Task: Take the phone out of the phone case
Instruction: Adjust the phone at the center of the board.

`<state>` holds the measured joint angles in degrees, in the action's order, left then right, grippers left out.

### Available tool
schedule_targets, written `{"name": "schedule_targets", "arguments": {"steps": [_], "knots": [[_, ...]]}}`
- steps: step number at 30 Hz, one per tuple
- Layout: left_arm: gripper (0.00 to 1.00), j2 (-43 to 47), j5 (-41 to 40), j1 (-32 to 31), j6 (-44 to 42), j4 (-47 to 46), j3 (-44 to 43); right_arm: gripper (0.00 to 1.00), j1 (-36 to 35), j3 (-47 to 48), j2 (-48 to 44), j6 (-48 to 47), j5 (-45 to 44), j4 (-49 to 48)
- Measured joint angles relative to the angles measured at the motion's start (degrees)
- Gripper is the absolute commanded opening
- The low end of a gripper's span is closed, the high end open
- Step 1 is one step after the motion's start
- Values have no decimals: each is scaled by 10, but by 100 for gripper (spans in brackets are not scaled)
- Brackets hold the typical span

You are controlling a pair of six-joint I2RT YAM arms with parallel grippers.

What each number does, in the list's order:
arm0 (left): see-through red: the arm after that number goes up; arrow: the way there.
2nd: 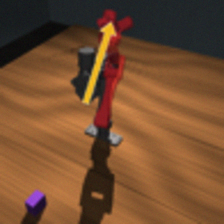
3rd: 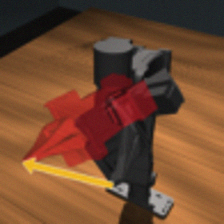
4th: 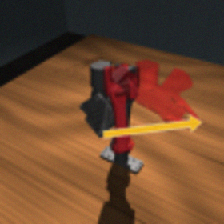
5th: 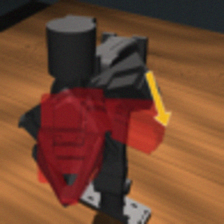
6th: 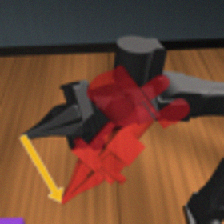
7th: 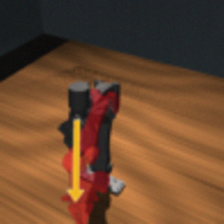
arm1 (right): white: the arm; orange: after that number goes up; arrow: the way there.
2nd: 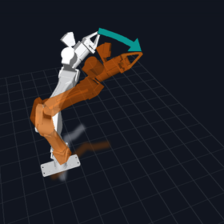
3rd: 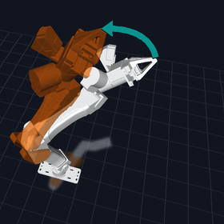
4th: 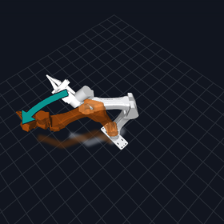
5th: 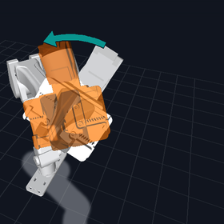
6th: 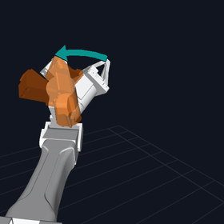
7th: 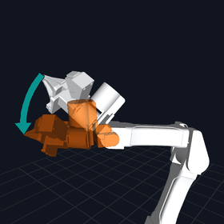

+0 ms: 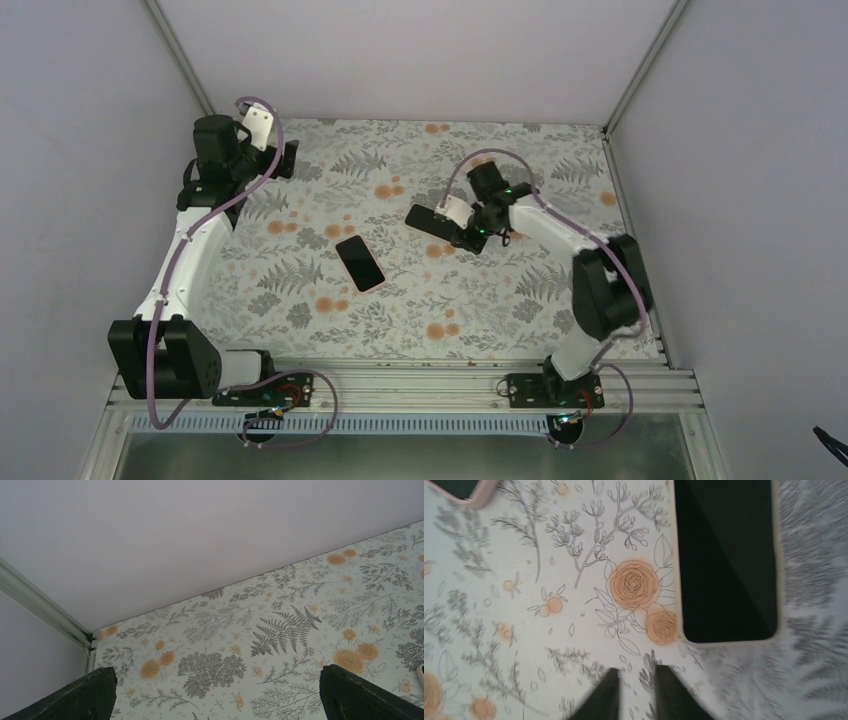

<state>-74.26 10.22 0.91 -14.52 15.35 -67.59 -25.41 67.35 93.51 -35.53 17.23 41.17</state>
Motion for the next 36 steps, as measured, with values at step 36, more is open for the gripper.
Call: {"name": "schedule_targets", "arguments": {"steps": [36], "knots": [[100, 5, 33, 0, -43, -2, 45, 3, 74, 510, 465, 98, -168, 52]]}}
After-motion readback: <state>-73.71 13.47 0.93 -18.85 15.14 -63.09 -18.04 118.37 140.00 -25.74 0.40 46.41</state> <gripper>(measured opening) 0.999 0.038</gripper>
